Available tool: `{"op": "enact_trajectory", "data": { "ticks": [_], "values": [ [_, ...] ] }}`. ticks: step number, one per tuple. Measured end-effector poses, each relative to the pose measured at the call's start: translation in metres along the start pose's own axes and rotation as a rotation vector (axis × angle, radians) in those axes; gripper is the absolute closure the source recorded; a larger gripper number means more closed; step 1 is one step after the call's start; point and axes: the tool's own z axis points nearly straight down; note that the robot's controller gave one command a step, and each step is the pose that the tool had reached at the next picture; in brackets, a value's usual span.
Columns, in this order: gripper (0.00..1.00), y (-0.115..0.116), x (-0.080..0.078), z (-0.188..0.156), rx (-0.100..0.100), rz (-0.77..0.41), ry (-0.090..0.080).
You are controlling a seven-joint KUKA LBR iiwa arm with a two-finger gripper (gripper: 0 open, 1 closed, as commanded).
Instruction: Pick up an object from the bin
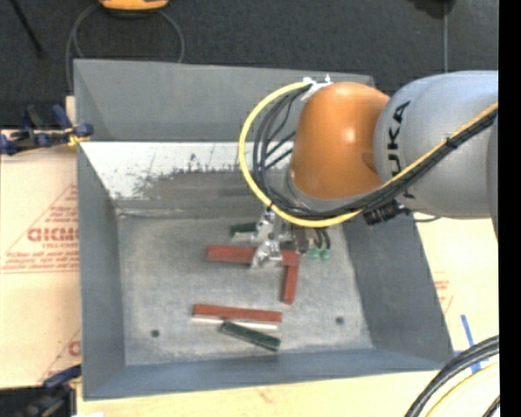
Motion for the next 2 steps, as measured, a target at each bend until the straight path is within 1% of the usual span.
{"op": "enact_trajectory", "data": {
  "ticks": [1, 2],
  "values": [
    [1.0, 0.0, 0.0, 0.0, 0.0, 0.0, 0.0],
    [1.0, 0.003, -0.004, -0.018, 0.001, -0.006, 0.002]
  ]
}}
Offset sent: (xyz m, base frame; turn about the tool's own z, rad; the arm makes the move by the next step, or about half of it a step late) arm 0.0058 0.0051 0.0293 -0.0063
